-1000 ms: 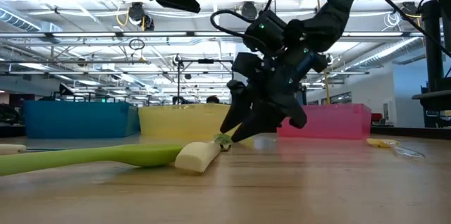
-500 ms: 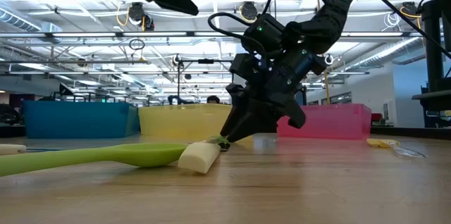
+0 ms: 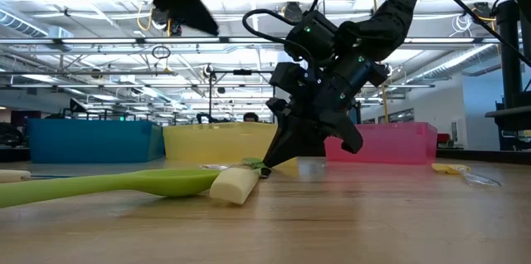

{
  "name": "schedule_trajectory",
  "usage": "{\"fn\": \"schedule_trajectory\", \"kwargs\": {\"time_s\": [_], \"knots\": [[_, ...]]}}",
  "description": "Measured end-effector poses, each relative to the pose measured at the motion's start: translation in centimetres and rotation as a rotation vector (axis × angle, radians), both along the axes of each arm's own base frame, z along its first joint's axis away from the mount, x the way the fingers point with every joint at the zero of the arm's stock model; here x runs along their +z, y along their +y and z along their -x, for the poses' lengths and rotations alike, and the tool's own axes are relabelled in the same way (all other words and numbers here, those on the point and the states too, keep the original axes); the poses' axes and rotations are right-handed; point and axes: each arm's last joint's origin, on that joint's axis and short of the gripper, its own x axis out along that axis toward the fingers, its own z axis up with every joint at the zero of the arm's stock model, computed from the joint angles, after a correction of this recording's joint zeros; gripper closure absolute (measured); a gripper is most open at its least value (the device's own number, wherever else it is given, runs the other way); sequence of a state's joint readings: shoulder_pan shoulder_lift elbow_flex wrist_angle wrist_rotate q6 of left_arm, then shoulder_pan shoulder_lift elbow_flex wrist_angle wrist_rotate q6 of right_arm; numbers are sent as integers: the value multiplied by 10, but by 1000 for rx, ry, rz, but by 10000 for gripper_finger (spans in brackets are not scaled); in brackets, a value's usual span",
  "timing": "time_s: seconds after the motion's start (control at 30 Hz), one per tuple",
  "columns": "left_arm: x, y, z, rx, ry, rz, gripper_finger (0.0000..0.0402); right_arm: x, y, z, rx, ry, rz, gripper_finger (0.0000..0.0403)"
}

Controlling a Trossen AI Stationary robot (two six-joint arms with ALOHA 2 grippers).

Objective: Pick & Place Kitchen Items
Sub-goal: Put the green spatula into the yellow bin

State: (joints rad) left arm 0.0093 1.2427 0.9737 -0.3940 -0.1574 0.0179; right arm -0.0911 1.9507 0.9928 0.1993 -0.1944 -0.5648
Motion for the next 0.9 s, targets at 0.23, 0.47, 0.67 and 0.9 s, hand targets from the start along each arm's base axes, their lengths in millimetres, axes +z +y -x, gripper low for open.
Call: {"fn": "schedule_trajectory", "kwargs": {"time_s": [0.23, 0.47, 0.67, 0.9], "knots": [[-34, -4, 12, 270, 97, 360, 245, 4, 9, -7, 20, -91, 9, 402], [-91, -10, 24, 307, 55, 476, 245, 5, 20, -9, -33, -102, 51, 402], [-122, -11, 33, 248, -91, 548, 245, 9, 24, -13, -45, -166, 47, 402], [-144, -12, 27, 230, -58, 565, 245, -2, 22, -25, -59, -237, 42, 402]]}}
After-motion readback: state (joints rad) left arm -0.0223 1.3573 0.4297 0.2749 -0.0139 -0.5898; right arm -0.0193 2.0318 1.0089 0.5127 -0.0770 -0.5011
